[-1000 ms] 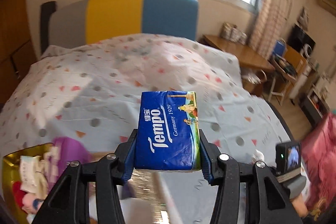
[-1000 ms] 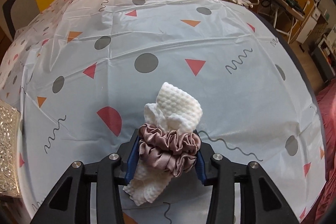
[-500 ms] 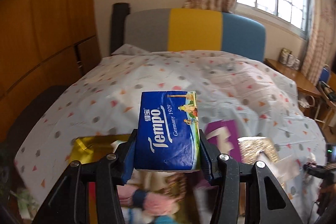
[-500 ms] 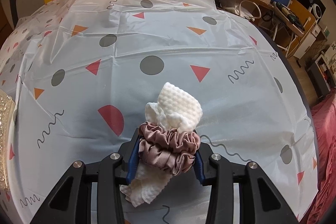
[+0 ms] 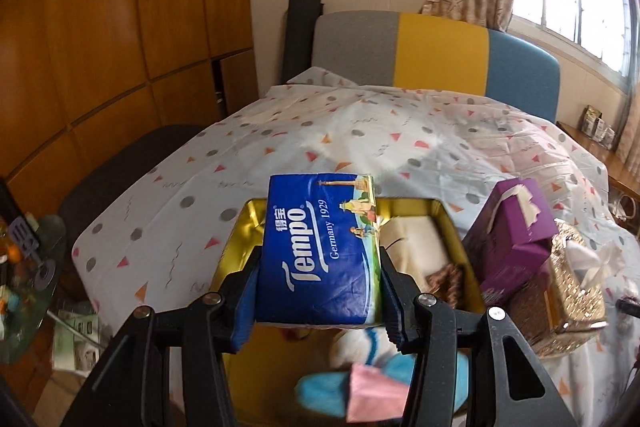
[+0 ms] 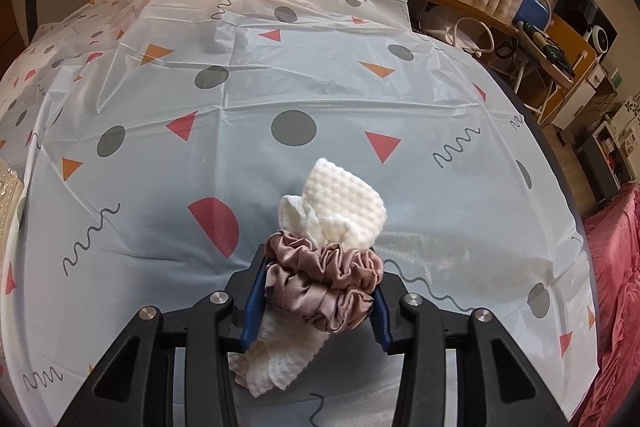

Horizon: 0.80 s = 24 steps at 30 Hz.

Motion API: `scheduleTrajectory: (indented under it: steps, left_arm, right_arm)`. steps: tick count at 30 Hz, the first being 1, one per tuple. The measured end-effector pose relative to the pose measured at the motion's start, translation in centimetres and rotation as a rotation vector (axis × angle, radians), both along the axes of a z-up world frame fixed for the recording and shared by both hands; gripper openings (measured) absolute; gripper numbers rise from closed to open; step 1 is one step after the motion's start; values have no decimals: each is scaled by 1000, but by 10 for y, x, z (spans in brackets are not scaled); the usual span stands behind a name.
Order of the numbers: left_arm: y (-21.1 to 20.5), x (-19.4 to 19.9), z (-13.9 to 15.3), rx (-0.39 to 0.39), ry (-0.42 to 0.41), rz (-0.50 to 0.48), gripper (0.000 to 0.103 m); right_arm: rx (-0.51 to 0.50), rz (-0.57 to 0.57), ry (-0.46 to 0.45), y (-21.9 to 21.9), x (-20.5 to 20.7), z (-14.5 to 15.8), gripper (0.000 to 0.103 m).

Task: Organize soft objects
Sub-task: 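Carry the Tempo tissue pack into the gold tray and open the left gripper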

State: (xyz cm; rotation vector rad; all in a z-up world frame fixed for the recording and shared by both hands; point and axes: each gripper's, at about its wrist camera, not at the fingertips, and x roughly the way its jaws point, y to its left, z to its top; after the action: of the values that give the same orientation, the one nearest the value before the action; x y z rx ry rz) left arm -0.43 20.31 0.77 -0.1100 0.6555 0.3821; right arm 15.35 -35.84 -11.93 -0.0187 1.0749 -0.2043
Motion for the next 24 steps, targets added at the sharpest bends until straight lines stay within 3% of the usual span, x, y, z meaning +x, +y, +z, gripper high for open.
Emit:
scheduleTrajectory:
  steps: [13,24]
  left_arm:
    - [33,-12,-29,-39,57,71,52]
    - [52,-6,-51,-102,114,87,52]
  right_arm:
    - [-97,38,-34,12,-4,-1,42]
    - [-101,40,-34,12,-4,-1,42]
